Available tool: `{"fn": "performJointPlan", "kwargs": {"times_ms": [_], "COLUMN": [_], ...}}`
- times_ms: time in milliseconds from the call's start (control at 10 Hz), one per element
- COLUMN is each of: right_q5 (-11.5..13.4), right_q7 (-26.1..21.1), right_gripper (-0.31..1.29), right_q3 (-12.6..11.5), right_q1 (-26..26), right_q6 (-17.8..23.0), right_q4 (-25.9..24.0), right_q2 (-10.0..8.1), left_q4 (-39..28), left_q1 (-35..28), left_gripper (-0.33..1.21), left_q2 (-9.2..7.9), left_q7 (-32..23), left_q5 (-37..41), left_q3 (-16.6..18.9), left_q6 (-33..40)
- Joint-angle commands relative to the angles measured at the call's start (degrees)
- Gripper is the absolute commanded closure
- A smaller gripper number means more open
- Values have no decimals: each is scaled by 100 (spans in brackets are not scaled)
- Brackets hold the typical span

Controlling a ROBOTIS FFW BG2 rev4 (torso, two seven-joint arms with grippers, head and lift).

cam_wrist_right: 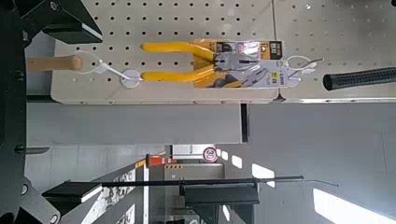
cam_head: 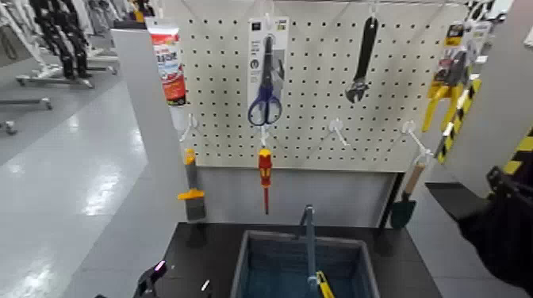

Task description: Put the yellow pliers into the crate.

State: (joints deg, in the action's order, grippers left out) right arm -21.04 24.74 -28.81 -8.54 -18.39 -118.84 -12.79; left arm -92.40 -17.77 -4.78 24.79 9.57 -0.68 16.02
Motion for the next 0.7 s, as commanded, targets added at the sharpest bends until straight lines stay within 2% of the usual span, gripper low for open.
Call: {"fn": "performJointPlan", "kwargs": {"times_ms": [100,300,600,700], "right_q5": [-120,-322,-339,-339], "right_q7": [356,699,1455,1622], "right_gripper": [18,18,20,22], "right_q3": [-28,33,332,394], "right_q1": [696,1241,2032,2243], "right_q6": [-419,-551,-657,-613], "right_q4": [229,572,1258,1460], "right_q2": [-409,-611,-962,-1024], "left_q4": [12,20,38,38], "left_q1": [28,54,98,107], "left_gripper": [10,10,10,10], "left_q2": [-14,-23,-49,-49], "left_q7": [0,9,9,9], "left_q5": [1,1,1,1], "left_q3": [-29,-37,-73,-81], "left_q6": [-3,-3,6,-3]}}
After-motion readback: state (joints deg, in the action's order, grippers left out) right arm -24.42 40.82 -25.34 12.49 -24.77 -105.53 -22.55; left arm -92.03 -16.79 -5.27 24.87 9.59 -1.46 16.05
